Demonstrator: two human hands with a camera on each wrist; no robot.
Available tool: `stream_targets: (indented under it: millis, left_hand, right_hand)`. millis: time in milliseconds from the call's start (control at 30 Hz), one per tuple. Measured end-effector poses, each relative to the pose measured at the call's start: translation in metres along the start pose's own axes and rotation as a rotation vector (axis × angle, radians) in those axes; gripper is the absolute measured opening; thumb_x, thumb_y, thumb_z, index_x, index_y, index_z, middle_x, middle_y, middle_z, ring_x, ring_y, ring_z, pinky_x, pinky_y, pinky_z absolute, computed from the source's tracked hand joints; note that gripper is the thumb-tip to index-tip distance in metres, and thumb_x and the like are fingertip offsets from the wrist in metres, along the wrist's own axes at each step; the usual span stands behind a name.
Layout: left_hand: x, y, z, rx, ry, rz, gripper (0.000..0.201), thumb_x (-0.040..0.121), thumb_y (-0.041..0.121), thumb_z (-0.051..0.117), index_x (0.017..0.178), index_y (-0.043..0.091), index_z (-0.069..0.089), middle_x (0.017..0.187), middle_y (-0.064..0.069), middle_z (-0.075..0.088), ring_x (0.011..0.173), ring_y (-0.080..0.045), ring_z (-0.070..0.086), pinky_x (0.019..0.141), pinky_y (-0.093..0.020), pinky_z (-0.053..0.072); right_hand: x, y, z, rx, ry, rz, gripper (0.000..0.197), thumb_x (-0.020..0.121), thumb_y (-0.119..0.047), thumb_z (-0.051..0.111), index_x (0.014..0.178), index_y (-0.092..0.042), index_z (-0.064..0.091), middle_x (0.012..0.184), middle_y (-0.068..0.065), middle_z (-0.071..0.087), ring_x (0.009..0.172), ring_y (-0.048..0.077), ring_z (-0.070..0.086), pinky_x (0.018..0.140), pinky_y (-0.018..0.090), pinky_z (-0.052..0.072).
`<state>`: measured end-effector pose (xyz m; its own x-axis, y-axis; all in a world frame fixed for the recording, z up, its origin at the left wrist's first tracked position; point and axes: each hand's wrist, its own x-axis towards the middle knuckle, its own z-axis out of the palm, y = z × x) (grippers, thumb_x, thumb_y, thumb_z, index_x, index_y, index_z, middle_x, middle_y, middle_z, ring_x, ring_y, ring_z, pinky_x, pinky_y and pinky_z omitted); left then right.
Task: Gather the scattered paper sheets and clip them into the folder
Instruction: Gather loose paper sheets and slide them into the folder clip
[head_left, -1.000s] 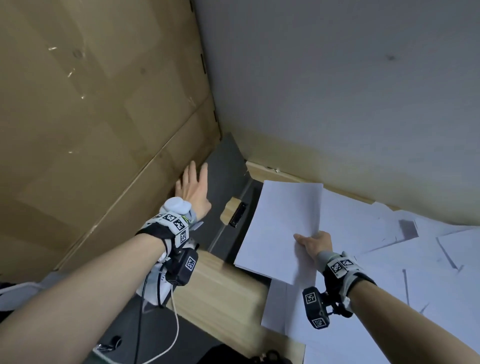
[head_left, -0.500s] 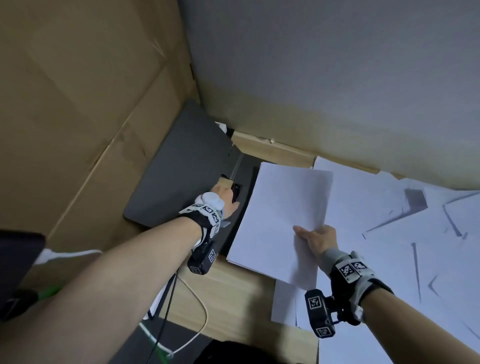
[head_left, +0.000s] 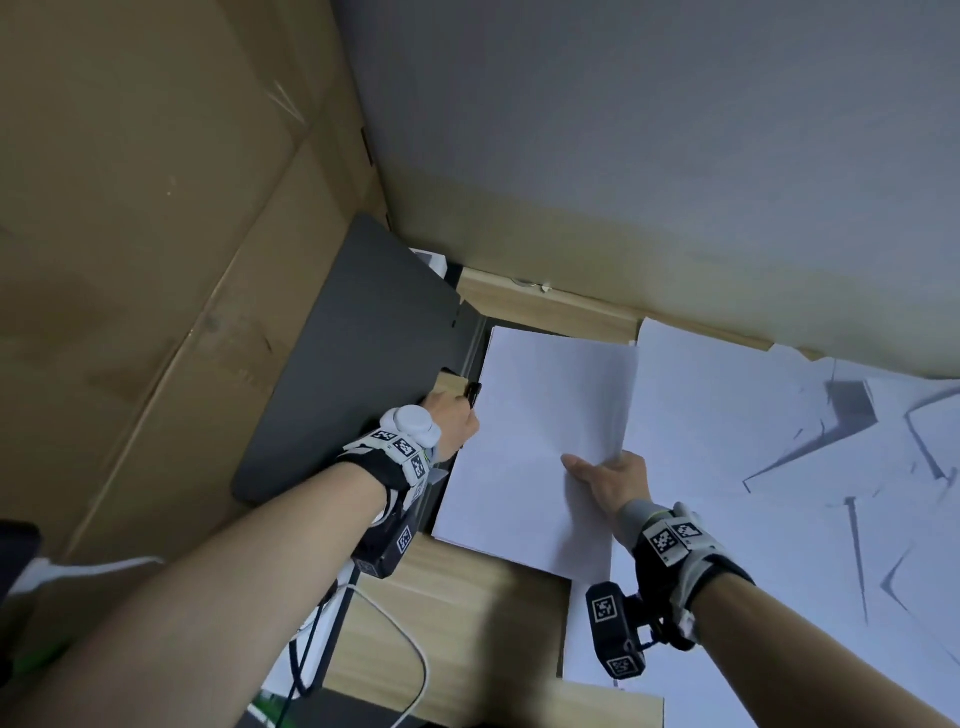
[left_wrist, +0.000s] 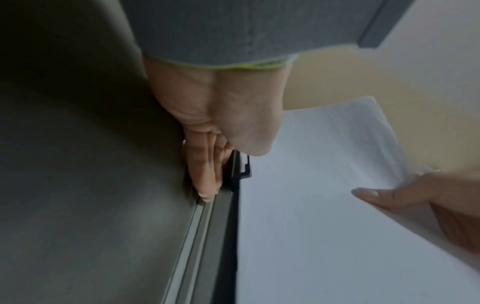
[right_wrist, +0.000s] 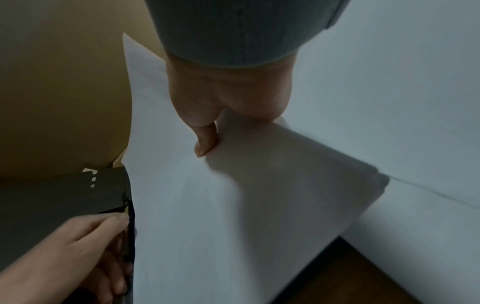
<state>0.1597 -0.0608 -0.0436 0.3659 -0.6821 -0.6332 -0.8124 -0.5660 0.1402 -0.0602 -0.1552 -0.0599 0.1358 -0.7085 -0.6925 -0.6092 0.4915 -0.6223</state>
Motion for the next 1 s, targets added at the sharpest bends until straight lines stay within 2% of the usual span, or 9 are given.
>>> stream_targets:
  millis: [67,200,300,400,533,567,667,833,1000]
  left_hand:
    - [0.003,-0.003,0.000,-0.002,0.022,0.013,0.036,0.095,0.012,0.041,0.060,0.011,0.035,0.059,-0.004,0.037,0.051,-0.017,0.031,0.050,-0.025,0.026]
    - [0.004,-0.001,0.004,-0.049,0.041,-0.006,0.039,0.094,0.013,0.041,0.057,0.011,0.029,0.055,-0.003,0.035,0.048,-0.017,0.030,0.048,-0.025,0.025]
    - [0.007,0.002,0.007,-0.014,0.048,-0.036,0.045,0.099,0.031,0.041,0.059,0.011,0.034,0.061,-0.005,0.042,0.063,-0.023,0.046,0.059,-0.028,0.037]
    - [0.008,0.009,0.002,-0.017,0.027,-0.058,0.046,0.099,0.036,0.042,0.061,0.011,0.037,0.063,-0.003,0.041,0.070,-0.023,0.050,0.065,-0.028,0.039]
    - [0.006,0.011,-0.005,0.043,0.023,-0.055,0.045,0.099,0.023,0.044,0.059,0.019,0.025,0.061,0.003,0.026,0.052,-0.010,0.027,0.051,-0.019,0.024]
    - [0.002,0.019,-0.007,0.097,0.065,-0.033,0.041,0.097,0.021,0.046,0.061,0.018,0.027,0.061,0.003,0.029,0.052,-0.010,0.028,0.054,-0.020,0.028]
    - [-0.016,0.064,-0.014,0.141,0.127,0.087,0.009,0.093,0.016,0.042,0.091,0.008,0.044,0.079,-0.008,0.057,0.068,-0.027,0.052,0.064,-0.033,0.042]
    - [-0.035,0.160,0.011,-0.111,0.041,0.358,0.026,0.092,0.022,0.048,0.115,0.012,0.052,0.114,-0.006,0.062,0.097,-0.027,0.058,0.078,-0.033,0.045]
    - [-0.025,0.241,0.064,-0.101,-0.063,0.337,0.063,0.079,0.039,0.065,0.132,0.012,0.043,0.132,-0.007,0.045,0.119,-0.028,0.046,0.095,-0.041,0.044]
  right_hand:
    - [0.002,-0.002,0.008,-0.028,0.009,-0.002,0.042,0.070,-0.025,0.087,0.073,0.007,0.061,0.075,0.020,0.065,0.064,0.029,0.062,0.068,0.043,0.057]
    - [0.007,0.000,0.012,-0.033,0.014,0.010,0.053,0.069,-0.023,0.087,0.092,0.018,0.063,0.091,0.030,0.070,0.068,0.030,0.064,0.074,0.052,0.059]
    - [0.006,-0.003,0.006,-0.037,-0.040,0.031,0.028,0.072,-0.016,0.084,0.082,0.000,0.063,0.086,0.019,0.069,0.074,0.032,0.067,0.074,0.046,0.060]
    - [-0.001,-0.007,-0.019,0.002,-0.087,-0.021,0.017,0.078,-0.005,0.078,0.089,-0.003,0.065,0.078,0.010,0.067,0.070,0.027,0.065,0.057,0.030,0.055]
    - [-0.005,0.003,-0.076,-0.006,-0.057,-0.080,0.016,0.081,0.003,0.071,0.077,-0.013,0.067,0.077,0.009,0.070,0.066,0.025,0.065,0.057,0.025,0.047]
    - [-0.008,0.011,-0.096,-0.027,-0.028,-0.094,0.017,0.080,0.003,0.071,0.076,-0.013,0.067,0.078,0.010,0.071,0.065,0.024,0.064,0.058,0.026,0.045]
    - [-0.017,0.040,-0.157,-0.085,0.068,-0.085,0.015,0.079,0.005,0.070,0.081,-0.010,0.068,0.077,0.009,0.070,0.061,0.022,0.063,0.057,0.026,0.045]
    - [-0.033,0.095,-0.232,-0.176,0.188,-0.030,0.015,0.074,-0.003,0.075,0.072,-0.016,0.070,0.069,0.006,0.069,0.062,0.021,0.060,0.059,0.029,0.048]
    - [-0.018,0.137,-0.277,-0.317,0.119,-0.013,0.020,0.067,-0.012,0.078,0.086,-0.018,0.076,0.086,0.001,0.076,0.079,0.020,0.068,0.072,0.032,0.054]
